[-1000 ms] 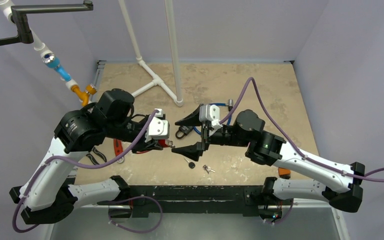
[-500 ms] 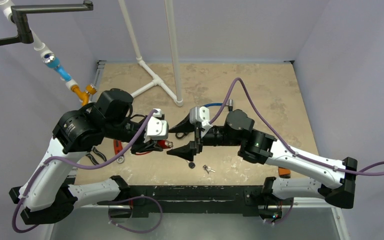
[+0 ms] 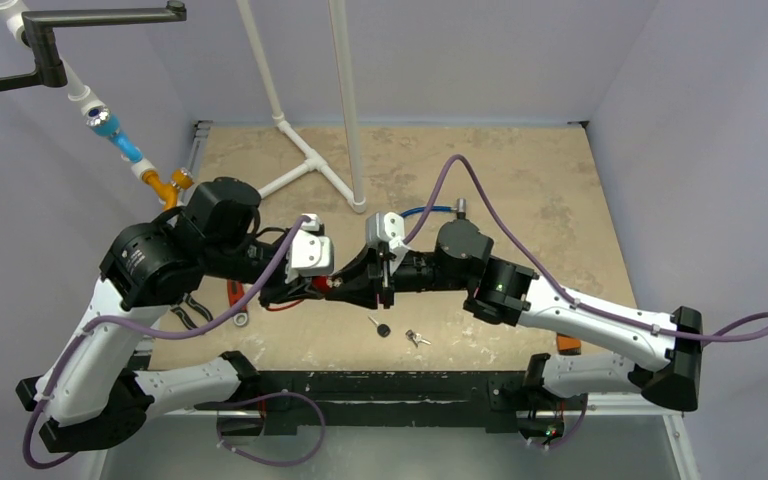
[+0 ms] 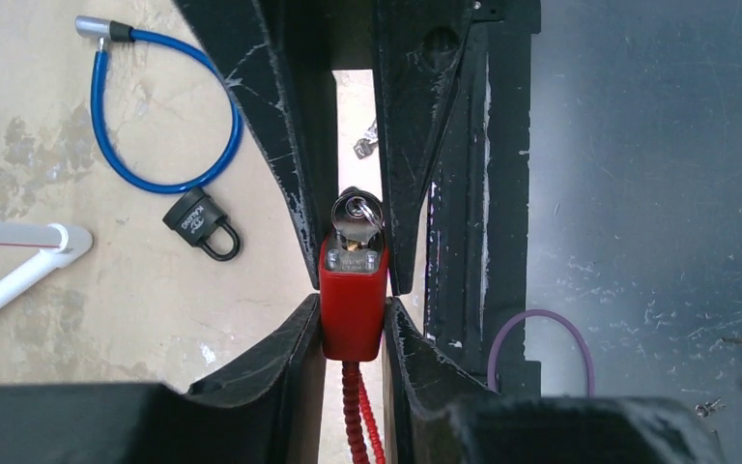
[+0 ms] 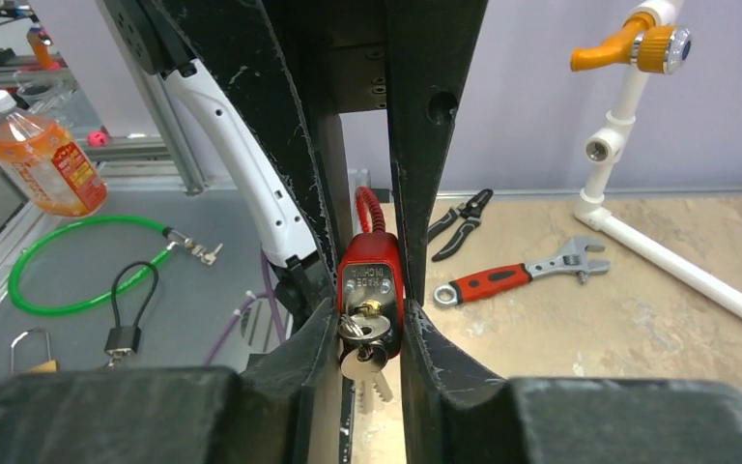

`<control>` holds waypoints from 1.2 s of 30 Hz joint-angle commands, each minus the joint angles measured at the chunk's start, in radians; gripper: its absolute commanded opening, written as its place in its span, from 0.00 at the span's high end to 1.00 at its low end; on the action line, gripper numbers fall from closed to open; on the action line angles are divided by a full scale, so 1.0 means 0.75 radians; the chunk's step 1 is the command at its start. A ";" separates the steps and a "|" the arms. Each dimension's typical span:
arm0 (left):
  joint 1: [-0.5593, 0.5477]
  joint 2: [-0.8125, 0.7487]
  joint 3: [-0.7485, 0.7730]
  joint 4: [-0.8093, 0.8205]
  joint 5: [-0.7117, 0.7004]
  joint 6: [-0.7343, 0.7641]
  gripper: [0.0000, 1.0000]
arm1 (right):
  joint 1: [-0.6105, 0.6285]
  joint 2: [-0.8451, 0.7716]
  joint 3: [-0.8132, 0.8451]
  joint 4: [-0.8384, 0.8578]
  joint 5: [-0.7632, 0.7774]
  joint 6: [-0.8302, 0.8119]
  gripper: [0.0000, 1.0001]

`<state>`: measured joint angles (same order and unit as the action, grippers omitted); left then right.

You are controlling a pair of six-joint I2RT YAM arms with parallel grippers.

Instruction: Unlock with the key

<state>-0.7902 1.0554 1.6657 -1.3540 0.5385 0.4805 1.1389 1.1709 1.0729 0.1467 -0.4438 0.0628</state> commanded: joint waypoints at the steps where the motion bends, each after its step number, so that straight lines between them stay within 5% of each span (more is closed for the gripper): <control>1: 0.008 -0.016 0.023 0.076 0.049 -0.029 1.00 | 0.010 0.010 0.069 0.047 0.041 0.030 0.90; 3: 0.007 -0.016 0.019 0.075 0.054 -0.030 1.00 | 0.009 0.001 0.064 0.062 0.069 0.038 1.00; 7: 0.008 -0.015 0.012 0.057 0.060 -0.033 0.98 | 0.010 -0.045 0.018 0.133 0.123 0.046 1.00; 12: 0.007 -0.022 0.028 0.015 -0.019 -0.040 0.62 | 0.011 -0.111 -0.029 0.133 0.201 0.027 1.00; 17: 0.007 -0.090 -0.021 0.038 -0.129 -0.031 0.53 | 0.010 -0.166 -0.069 0.147 0.214 0.043 1.00; 31: 0.008 -0.075 0.038 0.123 -0.089 -0.045 0.73 | 0.009 -0.154 -0.109 0.270 0.115 0.170 1.00; 36: 0.008 -0.071 0.045 0.142 -0.084 -0.046 0.90 | 0.009 -0.135 -0.124 0.324 0.095 0.206 1.00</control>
<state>-0.7837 1.0050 1.6653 -1.2976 0.4614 0.4583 1.1469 1.0611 0.9794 0.2802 -0.3428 0.1749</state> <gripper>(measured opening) 0.146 0.180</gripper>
